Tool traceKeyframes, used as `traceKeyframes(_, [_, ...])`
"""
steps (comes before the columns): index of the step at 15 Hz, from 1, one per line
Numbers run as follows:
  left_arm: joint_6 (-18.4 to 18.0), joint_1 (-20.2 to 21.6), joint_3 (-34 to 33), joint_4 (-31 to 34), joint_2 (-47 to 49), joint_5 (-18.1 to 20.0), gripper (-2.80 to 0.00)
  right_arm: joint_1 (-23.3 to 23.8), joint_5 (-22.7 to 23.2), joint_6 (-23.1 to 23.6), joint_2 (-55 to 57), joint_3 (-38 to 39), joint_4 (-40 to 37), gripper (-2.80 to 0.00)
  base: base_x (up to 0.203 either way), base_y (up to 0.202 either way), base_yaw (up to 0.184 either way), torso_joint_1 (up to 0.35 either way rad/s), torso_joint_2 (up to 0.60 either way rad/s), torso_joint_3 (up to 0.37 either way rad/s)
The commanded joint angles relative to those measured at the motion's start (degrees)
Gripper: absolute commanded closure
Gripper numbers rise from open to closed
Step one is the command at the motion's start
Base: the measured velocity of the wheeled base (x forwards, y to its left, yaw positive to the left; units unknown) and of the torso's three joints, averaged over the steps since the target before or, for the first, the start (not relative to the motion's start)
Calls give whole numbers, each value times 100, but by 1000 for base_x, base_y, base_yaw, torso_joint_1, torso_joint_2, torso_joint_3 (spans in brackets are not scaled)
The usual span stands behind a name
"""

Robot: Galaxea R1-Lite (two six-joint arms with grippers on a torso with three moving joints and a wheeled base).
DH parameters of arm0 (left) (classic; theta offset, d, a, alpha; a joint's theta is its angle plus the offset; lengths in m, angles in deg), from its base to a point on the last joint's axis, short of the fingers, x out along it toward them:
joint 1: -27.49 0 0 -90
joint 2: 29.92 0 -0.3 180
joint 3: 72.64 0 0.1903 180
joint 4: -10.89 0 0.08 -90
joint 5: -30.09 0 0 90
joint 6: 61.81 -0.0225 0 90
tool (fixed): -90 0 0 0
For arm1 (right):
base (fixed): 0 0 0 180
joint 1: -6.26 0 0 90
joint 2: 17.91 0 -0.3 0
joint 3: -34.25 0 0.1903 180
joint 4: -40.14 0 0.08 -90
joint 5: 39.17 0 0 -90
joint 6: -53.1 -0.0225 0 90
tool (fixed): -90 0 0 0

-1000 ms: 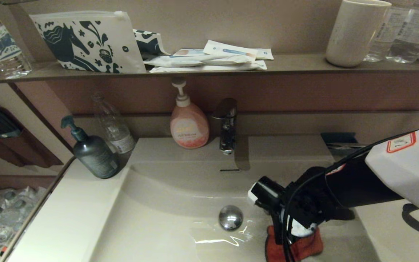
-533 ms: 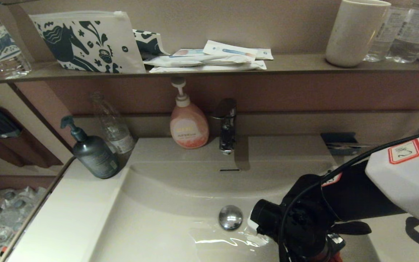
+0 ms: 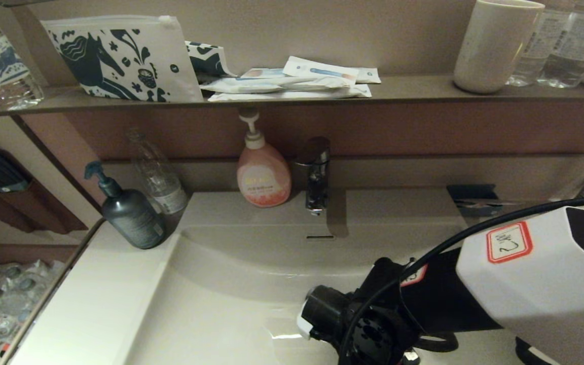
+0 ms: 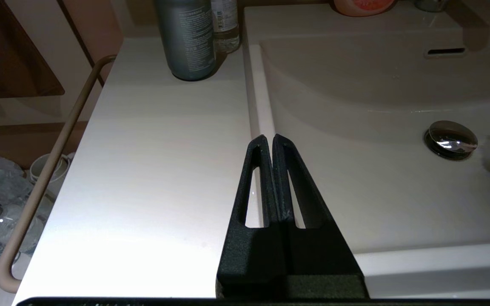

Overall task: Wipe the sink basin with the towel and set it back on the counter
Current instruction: Wipe the sink

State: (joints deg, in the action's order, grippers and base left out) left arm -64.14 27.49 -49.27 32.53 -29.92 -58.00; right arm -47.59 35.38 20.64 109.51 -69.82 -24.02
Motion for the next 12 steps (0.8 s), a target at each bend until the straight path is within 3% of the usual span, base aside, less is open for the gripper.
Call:
traceKeyframes(1, [-5, 0, 0, -3, 9, 2, 0, -93, 58, -49, 313, -417, -10, 0, 0, 0, 0, 0, 0, 0])
traceKeyframes(10, [-5, 0, 0, -3, 9, 2, 0, -641, 218, -5, 1843, -3229, 8, 0, 0, 0, 0, 0, 0, 0])
traceKeyframes(12, [-5, 0, 0, -3, 9, 2, 0, -754, 222, 220, 1943, -3266, 659, 0, 0, 0, 0, 0, 0, 0])
